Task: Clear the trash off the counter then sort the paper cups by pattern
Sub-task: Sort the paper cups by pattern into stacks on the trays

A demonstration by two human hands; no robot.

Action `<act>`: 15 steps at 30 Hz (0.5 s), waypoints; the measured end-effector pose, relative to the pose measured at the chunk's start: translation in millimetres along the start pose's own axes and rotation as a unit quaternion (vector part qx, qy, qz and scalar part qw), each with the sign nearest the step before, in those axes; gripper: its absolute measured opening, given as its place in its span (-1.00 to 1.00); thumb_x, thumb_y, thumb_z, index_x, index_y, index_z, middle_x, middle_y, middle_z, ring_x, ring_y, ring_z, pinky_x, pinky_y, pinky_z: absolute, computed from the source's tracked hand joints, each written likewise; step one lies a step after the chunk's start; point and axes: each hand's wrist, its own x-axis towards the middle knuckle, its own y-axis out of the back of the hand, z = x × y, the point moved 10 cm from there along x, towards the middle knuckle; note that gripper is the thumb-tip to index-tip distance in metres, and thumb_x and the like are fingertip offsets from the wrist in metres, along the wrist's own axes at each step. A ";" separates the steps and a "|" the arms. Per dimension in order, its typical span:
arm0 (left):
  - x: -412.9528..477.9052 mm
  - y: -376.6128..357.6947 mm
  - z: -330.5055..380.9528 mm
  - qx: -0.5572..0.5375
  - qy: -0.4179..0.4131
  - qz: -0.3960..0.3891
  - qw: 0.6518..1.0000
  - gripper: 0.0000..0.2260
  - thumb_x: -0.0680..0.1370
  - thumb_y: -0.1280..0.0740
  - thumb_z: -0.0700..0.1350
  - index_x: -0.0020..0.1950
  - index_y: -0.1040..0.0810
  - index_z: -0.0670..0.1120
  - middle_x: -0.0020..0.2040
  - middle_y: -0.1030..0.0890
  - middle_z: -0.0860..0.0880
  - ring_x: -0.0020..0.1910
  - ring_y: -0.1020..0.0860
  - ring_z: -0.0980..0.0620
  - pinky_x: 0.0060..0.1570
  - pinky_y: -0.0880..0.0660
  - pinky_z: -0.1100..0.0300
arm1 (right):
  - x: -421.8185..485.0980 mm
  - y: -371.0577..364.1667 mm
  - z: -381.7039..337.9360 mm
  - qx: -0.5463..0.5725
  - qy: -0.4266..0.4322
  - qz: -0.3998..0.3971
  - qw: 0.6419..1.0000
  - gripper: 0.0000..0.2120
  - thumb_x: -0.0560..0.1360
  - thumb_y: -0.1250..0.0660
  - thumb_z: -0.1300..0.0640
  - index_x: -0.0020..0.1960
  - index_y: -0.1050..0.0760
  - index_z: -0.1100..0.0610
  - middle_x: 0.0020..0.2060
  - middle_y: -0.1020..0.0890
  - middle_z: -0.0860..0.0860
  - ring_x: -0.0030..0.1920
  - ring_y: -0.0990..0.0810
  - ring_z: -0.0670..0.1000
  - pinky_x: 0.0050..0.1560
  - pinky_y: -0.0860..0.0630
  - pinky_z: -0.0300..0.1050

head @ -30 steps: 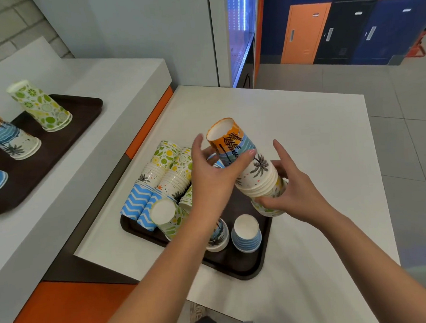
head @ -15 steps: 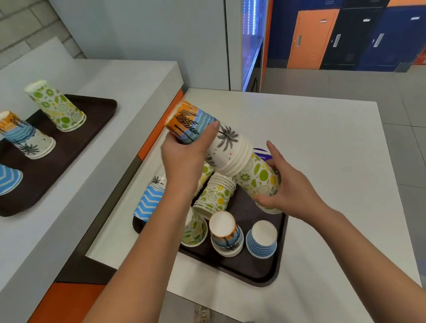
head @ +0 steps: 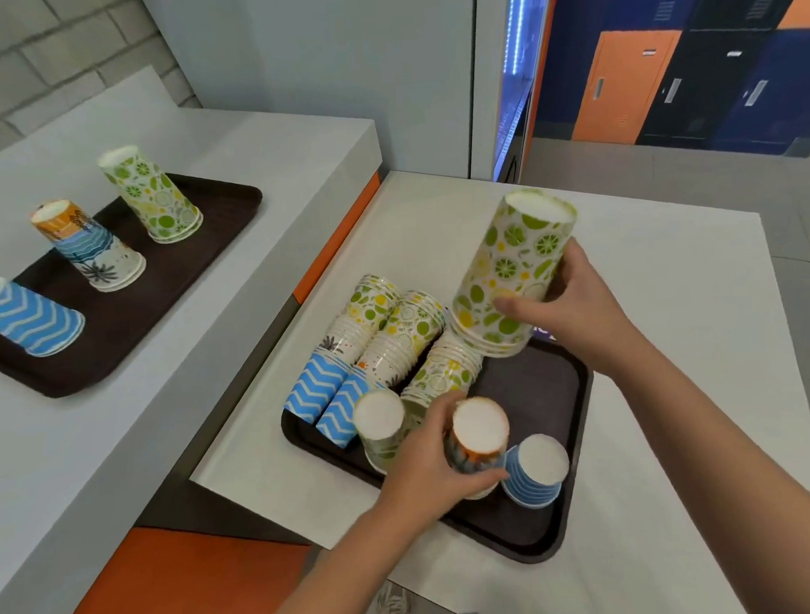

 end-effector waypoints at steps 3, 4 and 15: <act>0.9 -2.6 -13.7 0.009 -0.011 0.000 1.000 -0.25 0.15 -0.63 0.09 0.22 -0.31 0.19 0.15 -0.47 0.16 0.19 -0.44 0.22 0.19 -0.37 0.41 | 2.5 -38.9 -13.0 -0.024 0.012 -0.067 0.997 -0.30 0.27 -0.59 0.20 0.30 -0.34 0.03 0.17 -0.57 -0.06 0.15 -0.59 -0.08 0.11 -0.56 -0.13; -0.2 -0.3 -14.1 0.018 -0.024 0.003 1.000 -0.19 0.11 -0.63 0.12 0.27 -0.33 0.14 0.19 -0.45 0.10 0.23 -0.41 0.20 0.23 -0.35 0.38 | 2.2 -52.2 -14.0 -0.056 0.020 -0.085 0.995 -0.27 0.25 -0.60 0.16 0.33 -0.33 0.02 0.18 -0.56 -0.08 0.16 -0.58 -0.09 0.12 -0.54 -0.15; -65.1 169.2 -55.4 -0.155 0.004 0.416 0.896 -0.84 0.60 -0.26 -0.06 -0.16 -0.54 0.01 -0.26 -0.61 0.09 -0.22 -0.55 0.16 -0.09 -0.51 0.27 | -5.5 -173.1 31.0 -0.198 0.009 -0.377 0.905 -0.09 0.23 -0.63 0.16 0.44 -0.21 0.06 0.31 -0.43 -0.13 0.29 -0.42 -0.14 0.30 -0.33 -0.32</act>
